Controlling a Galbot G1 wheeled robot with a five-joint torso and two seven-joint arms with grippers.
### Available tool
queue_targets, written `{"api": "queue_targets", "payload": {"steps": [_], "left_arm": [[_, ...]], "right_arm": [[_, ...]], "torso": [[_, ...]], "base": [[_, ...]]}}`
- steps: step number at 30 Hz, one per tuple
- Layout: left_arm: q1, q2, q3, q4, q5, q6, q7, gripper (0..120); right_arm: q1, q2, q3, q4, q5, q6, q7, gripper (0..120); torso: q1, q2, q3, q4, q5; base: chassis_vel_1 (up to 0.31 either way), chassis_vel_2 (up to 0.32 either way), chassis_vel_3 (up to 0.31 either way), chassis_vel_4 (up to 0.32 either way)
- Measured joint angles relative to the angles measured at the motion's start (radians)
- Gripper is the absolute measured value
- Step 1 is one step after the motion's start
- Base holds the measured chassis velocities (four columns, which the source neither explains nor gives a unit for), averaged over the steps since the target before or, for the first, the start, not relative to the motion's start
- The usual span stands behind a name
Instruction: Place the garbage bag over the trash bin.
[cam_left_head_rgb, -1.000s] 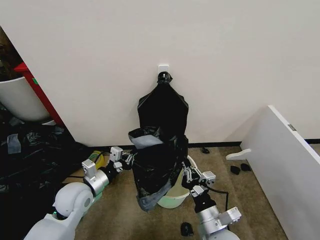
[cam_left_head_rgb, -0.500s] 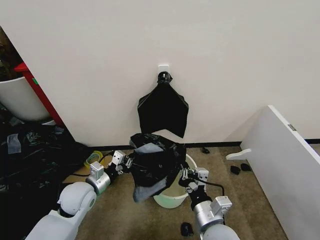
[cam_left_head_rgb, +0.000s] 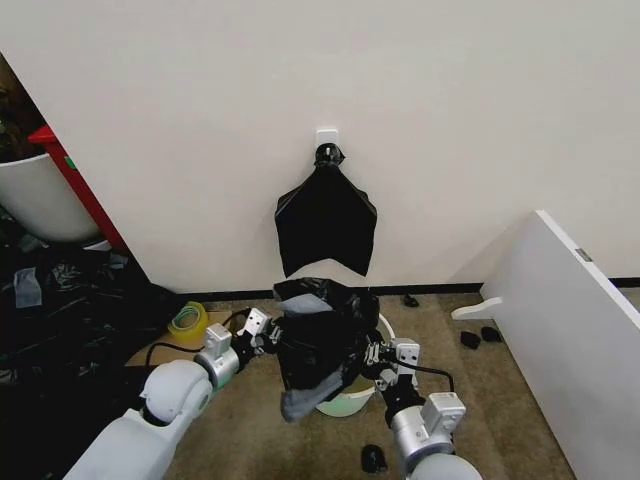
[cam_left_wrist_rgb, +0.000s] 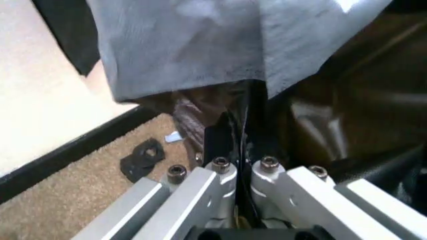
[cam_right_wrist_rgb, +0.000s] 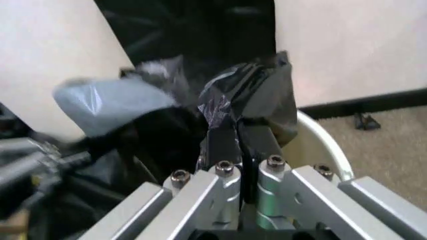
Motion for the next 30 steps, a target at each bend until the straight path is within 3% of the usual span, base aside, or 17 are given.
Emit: {"api": "queue_targets", "payload": {"steps": [11, 12, 15, 17, 22, 29, 30], "left_arm": [[-0.11, 0.011, 0.119, 0.031, -0.053, 0.111, -0.069, 0], [-0.129, 0.011, 0.139, 0.032, -0.078, 0.145, -0.085, 8], [-0.144, 0.012, 0.154, 0.03, -0.094, 0.178, -0.098, 13], [-0.168, 0.013, 0.18, 0.021, -0.111, 0.238, -0.123, 28], [-0.203, 0.01, 0.209, 0.016, -0.117, 0.317, -0.149, 45], [-0.234, -0.012, 0.225, 0.031, -0.114, 0.35, -0.172, 66], [-0.235, -0.02, 0.223, 0.025, -0.113, 0.352, -0.178, 75]], "right_arm": [[0.025, 0.012, 0.013, -0.077, 0.005, 0.02, -0.026, 0], [0.023, 0.01, 0.015, -0.076, 0.005, 0.02, -0.026, 0], [0.022, 0.009, 0.017, -0.074, 0.005, 0.02, -0.026, 0], [0.02, 0.007, 0.02, -0.068, 0.005, 0.02, -0.026, 0], [0.02, 0.007, 0.023, -0.062, 0.004, 0.02, -0.026, 0], [0.02, 0.009, 0.022, -0.062, 0.002, 0.02, -0.026, 0], [0.02, 0.009, 0.022, -0.062, 0.002, 0.02, -0.026, 0]], "torso": [[0.0, 0.0, 0.0, 0.0, 0.0], [0.0, 0.0, 0.0, 0.0, -0.0002], [0.0, 0.0, 0.0, -0.0001, -0.0001], [0.0, 0.0, 0.0, 0.0001, -0.0001], [0.0, 0.0, 0.0, 0.0, -0.0001], [0.0, 0.0, 0.0, 0.0, -0.0001], [0.0, 0.0, 0.0, 0.0, -0.0002]], "base": [[0.0, 0.0, 0.0, 0.0], [0.0, 0.0, 0.0, 0.0], [0.0, 0.0, 0.0, 0.0], [0.0, 0.0, 0.0, 0.0], [0.0, 0.0, 0.0, 0.0], [0.0, 0.0, 0.0, 0.0], [0.0, 0.0, 0.0, 0.0]]}}
